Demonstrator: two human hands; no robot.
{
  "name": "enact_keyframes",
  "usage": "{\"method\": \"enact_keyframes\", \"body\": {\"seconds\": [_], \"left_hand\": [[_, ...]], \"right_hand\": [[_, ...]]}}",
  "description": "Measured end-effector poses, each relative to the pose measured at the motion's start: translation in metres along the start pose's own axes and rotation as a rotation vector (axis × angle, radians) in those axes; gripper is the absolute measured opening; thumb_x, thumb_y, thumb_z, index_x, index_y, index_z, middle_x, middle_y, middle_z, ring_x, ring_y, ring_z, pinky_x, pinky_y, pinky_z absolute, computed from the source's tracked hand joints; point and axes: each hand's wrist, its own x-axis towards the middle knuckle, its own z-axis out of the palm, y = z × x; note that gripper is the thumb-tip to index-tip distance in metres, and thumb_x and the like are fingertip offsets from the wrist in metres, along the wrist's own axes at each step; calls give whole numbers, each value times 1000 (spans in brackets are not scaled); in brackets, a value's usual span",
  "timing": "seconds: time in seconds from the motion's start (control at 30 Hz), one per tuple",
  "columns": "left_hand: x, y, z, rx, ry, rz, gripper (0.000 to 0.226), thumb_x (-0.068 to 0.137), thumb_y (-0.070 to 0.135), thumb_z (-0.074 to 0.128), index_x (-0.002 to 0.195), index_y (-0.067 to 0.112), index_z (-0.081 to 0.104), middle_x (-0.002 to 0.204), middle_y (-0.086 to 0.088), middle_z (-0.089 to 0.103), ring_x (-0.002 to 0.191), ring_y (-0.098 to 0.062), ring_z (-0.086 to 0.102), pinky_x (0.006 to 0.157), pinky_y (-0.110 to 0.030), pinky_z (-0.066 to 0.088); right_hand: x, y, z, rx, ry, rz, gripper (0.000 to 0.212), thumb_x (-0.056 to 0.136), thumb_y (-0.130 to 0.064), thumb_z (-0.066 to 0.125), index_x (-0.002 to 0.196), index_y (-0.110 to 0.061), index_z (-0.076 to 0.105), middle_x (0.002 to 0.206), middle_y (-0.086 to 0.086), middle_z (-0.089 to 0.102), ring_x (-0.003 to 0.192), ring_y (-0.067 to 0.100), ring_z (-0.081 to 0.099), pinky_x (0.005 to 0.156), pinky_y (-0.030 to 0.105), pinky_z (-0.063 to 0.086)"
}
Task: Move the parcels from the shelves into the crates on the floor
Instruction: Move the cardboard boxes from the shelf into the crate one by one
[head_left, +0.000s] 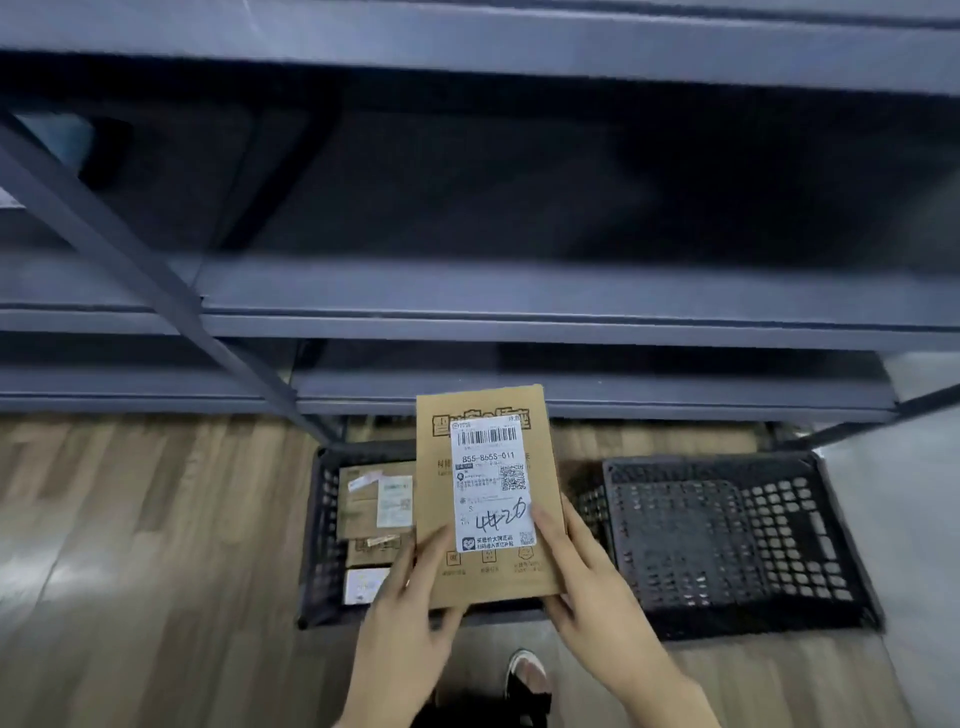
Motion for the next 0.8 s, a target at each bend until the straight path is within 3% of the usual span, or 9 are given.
{"method": "enact_keyframes", "body": {"seconds": [0.13,0.27,0.4,0.5,0.63,0.8], "left_hand": [[5,-48,62,-21,-88,-56,81,82,28,69,128,67,15,143,20,29,116,-10,54,90,-29,51],[32,-106,130,25,-183,-75,79,85,29,66,132,54,8,147,13,28,123,-10,48,100,-25,42],[77,-171,193,165,-315,-59,75,87,35,63,145,39,15,149,8,29,121,-11,50,97,-24,45],[111,-218,227,308,-379,-9,76,89,38,60,147,36,11,149,3,28,127,-18,43,102,-28,40],[144,-264,264,472,-410,94,75,89,45,58,147,34,11,145,3,37,120,-20,50,98,-29,39],[172,-300,309,542,-470,175,80,89,53,53,149,30,5,149,0,33,122,-21,49,99,-35,42]], "right_hand": [[18,53,53,-71,-119,61,91,86,-9,51,140,-50,-10,159,-5,-10,138,18,32,101,22,39],[49,115,123,-124,-169,131,89,88,-14,49,148,-37,-13,158,3,-11,142,25,21,112,30,30],[87,174,193,-214,-164,172,89,89,-17,51,148,-27,-15,156,11,-7,140,30,20,112,34,29],[113,215,237,-276,-169,152,89,92,-20,49,144,-30,-23,156,11,-9,138,30,23,109,38,34],[144,252,278,-281,-179,174,85,93,-8,45,148,-29,-16,156,17,-14,142,33,18,112,33,30],[172,280,300,-340,-195,219,85,91,-3,48,150,-27,-8,155,23,-9,141,35,22,111,28,26]]}}
